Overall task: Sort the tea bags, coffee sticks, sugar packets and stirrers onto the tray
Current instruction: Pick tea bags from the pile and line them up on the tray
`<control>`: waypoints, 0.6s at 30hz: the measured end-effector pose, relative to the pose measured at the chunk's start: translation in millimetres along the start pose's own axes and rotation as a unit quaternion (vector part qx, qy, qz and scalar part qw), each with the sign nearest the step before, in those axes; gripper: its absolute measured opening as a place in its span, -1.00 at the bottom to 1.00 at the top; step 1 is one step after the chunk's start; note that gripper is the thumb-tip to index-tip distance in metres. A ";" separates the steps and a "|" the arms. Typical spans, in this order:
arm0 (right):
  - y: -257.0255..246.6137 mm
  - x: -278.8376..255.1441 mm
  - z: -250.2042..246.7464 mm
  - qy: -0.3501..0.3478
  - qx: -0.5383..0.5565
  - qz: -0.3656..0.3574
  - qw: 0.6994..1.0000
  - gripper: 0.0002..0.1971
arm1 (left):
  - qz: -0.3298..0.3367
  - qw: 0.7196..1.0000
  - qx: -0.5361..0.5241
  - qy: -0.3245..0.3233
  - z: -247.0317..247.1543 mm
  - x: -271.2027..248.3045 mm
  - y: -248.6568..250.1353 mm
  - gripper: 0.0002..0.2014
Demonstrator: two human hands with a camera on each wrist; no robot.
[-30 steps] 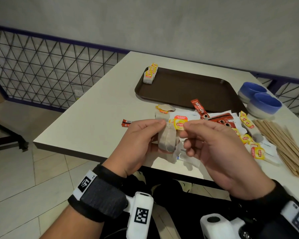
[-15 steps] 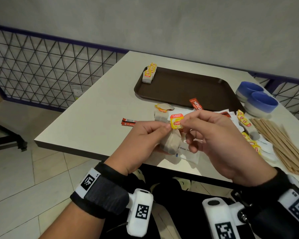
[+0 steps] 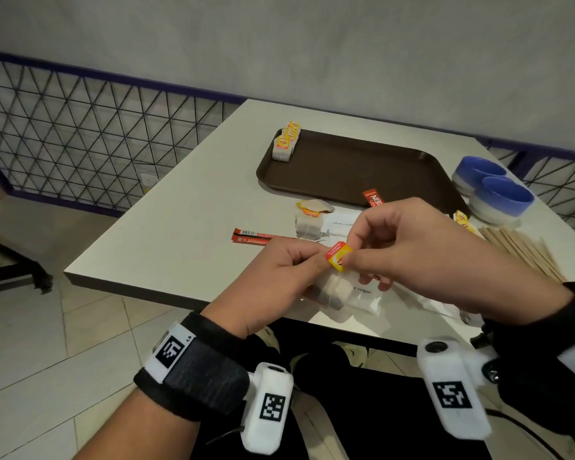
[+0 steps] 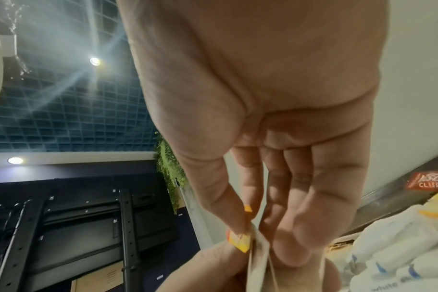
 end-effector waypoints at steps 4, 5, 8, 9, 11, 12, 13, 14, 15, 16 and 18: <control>-0.2 1.9 3.7 0.000 0.004 0.005 1.000 -0.91 | 0.010 1.000 0.020 0.014 -5.2 2.5 0.0 -0.68; 0.9 2.3 3.4 0.007 0.020 0.009 1.000 -0.91 | 0.009 1.000 0.006 0.020 -6.5 2.6 -0.7 -0.65; 8.5 2.2 0.9 0.031 0.096 0.029 0.994 -0.89 | 0.000 0.995 -0.086 0.049 -10.7 3.3 -2.8 -0.60; 11.9 2.1 -1.2 0.040 0.129 0.036 0.990 -0.87 | 0.003 0.992 -0.113 0.056 -12.6 4.0 -1.8 -0.58; 21.2 1.8 -5.3 0.062 0.207 0.056 0.975 -0.83 | 0.011 0.988 -0.142 0.054 -14.0 4.4 -0.7 -0.61; 25.9 1.8 -7.8 0.074 0.243 0.066 0.965 -0.83 | 0.015 0.988 -0.147 0.048 -14.7 4.8 -0.1 -0.67; 30.3 1.5 -9.3 0.084 0.273 0.076 0.955 -0.83 | 0.020 0.988 -0.148 0.040 -14.7 4.2 0.4 -0.72; 34.7 1.5 -10.5 0.094 0.296 0.087 0.947 -0.84 | 0.023 0.989 -0.143 0.035 -15.0 3.8 0.4 -0.73; 38.9 1.6 -11.0 0.102 0.314 0.098 0.939 -0.84 | 0.025 0.991 -0.132 0.029 -14.7 3.0 1.0 -0.72; 43.0 1.5 -10.7 0.106 0.328 0.109 0.932 -0.84 | 0.027 0.993 -0.115 0.027 -14.8 2.8 0.7 -0.69; 49.7 1.4 -8.4 0.104 0.355 0.128 0.920 -0.83 | 0.032 0.995 -0.086 0.023 -13.6 2.8 0.9 -0.62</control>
Point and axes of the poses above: each hand's wrist, its own x-axis towards the middle knuckle, its own z-axis out of the palm, y = z × x, the point moved 9 cm from there along x, towards the middle knuckle, and after that the axes turned 14 degrees about -x, right-handed, at the moved point
